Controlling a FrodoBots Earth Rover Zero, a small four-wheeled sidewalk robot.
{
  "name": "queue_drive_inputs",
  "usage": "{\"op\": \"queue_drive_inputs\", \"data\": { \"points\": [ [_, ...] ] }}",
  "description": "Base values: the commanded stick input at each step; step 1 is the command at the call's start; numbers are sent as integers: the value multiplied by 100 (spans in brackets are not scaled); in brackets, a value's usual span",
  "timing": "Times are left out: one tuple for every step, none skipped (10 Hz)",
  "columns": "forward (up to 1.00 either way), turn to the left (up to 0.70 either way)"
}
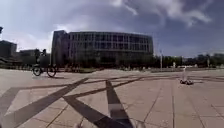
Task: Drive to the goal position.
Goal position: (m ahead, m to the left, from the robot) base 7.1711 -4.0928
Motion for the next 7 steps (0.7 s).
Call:
{"op": "queue_drive_inputs", "data": {
  "points": [
    [0, -70],
    [0, -70],
    [0, -70],
    [0, -70],
    [21, -29],
    [44, 9],
    [70, 9]
  ]
}}
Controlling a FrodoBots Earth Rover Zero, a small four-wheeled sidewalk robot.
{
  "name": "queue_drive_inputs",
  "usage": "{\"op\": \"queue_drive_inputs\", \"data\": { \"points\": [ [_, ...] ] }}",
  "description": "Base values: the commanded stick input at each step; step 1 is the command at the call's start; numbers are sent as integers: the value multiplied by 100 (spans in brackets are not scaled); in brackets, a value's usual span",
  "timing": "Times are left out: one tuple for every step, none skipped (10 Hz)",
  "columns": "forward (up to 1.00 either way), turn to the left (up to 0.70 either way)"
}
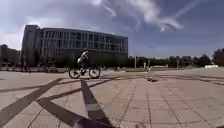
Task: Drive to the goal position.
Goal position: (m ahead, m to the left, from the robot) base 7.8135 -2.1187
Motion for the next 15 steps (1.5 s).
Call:
{"op": "queue_drive_inputs", "data": {
  "points": [
    [70, 9],
    [70, 9],
    [70, 9],
    [70, 9],
    [70, 9],
    [70, 9],
    [70, 9],
    [70, 9],
    [70, 9],
    [70, 9],
    [70, 9],
    [70, 9],
    [70, 15],
    [70, 23],
    [70, 20]
  ]
}}
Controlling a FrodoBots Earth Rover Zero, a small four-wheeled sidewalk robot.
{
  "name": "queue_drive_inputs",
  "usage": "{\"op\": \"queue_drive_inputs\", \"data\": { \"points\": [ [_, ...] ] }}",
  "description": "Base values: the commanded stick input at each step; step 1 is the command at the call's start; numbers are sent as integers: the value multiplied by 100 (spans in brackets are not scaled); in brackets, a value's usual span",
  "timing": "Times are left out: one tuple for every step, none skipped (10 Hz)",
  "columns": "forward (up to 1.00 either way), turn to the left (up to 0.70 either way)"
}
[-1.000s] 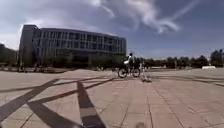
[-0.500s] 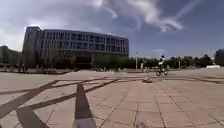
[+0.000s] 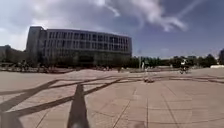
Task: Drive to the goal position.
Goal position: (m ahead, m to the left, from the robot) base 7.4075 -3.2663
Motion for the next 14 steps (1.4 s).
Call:
{"op": "queue_drive_inputs", "data": {
  "points": [
    [70, 10],
    [70, 9],
    [70, 9],
    [70, 9],
    [70, 9],
    [70, 9],
    [70, 9],
    [70, 9],
    [70, 9],
    [70, 9],
    [70, 9],
    [70, 9],
    [70, 9],
    [70, 9]
  ]
}}
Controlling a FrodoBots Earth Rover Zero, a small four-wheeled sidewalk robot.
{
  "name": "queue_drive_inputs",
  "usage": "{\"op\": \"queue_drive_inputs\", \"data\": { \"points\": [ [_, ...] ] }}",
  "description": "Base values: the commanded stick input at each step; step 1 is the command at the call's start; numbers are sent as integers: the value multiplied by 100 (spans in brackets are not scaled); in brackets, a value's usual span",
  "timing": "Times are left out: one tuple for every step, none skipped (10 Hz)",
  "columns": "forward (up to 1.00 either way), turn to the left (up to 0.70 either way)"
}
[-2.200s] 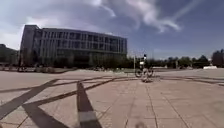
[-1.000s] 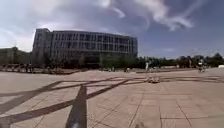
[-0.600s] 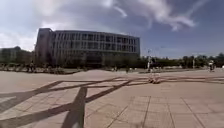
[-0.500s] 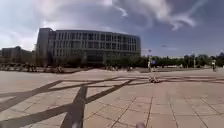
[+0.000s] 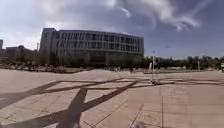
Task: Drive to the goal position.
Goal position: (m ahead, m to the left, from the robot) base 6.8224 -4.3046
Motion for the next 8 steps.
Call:
{"op": "queue_drive_inputs", "data": {
  "points": [
    [70, 9],
    [70, 9],
    [70, 9],
    [70, 9],
    [70, 9],
    [70, 9],
    [70, 9],
    [70, 9]
  ]
}}
